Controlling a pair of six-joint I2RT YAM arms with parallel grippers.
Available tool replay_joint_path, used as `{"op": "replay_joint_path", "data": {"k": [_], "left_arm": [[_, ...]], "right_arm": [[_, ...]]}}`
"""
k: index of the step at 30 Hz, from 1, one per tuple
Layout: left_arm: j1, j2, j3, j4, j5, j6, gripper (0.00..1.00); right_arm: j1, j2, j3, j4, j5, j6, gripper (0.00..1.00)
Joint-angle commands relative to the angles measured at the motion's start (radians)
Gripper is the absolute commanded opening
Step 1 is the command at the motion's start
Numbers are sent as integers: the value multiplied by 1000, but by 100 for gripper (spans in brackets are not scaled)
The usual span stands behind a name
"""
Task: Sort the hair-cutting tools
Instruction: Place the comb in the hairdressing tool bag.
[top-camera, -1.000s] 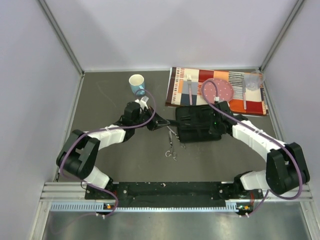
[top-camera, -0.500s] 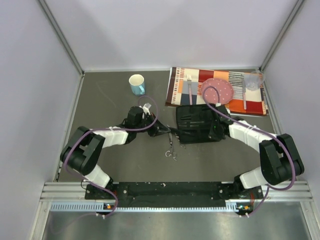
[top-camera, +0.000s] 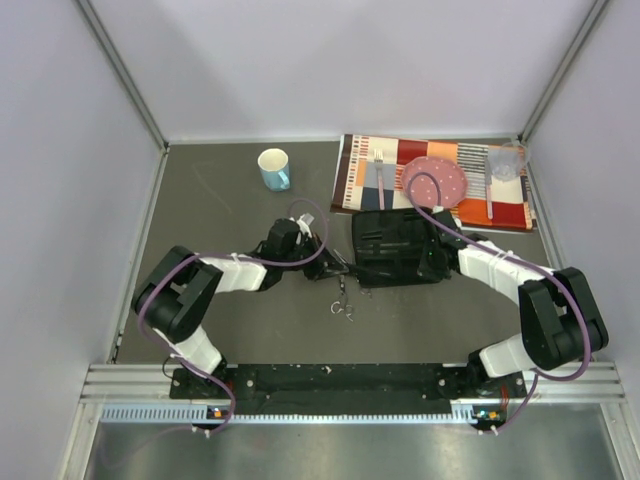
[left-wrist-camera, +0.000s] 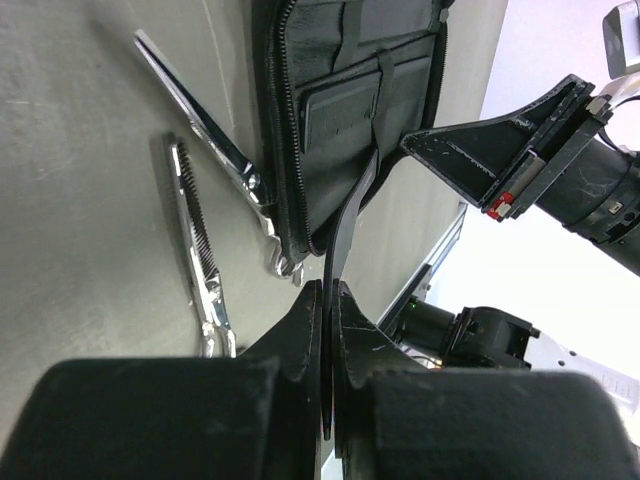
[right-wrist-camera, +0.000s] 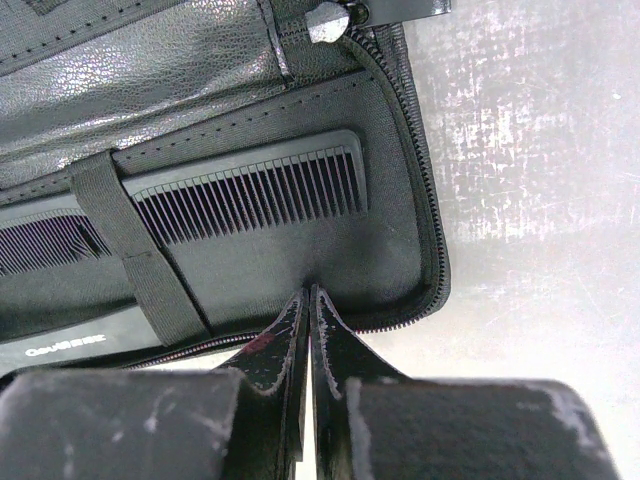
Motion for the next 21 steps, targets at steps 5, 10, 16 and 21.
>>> {"op": "replay_joint_path", "data": {"k": [5, 10, 16, 21], "left_arm": [[-73, 23, -34, 153, -145, -77, 0], [-107, 73, 34, 136, -128, -72, 0], [-137, 168, 101, 116, -123, -72, 0], [-139, 190, 126, 67, -135, -67, 0]], "right_arm": [[-3, 40, -60, 73, -46, 28, 0], [-2, 37, -61, 77, -52, 27, 0], [-5, 9, -37, 69, -52, 17, 1], [-2, -20, 16, 41, -17, 7, 12]]}}
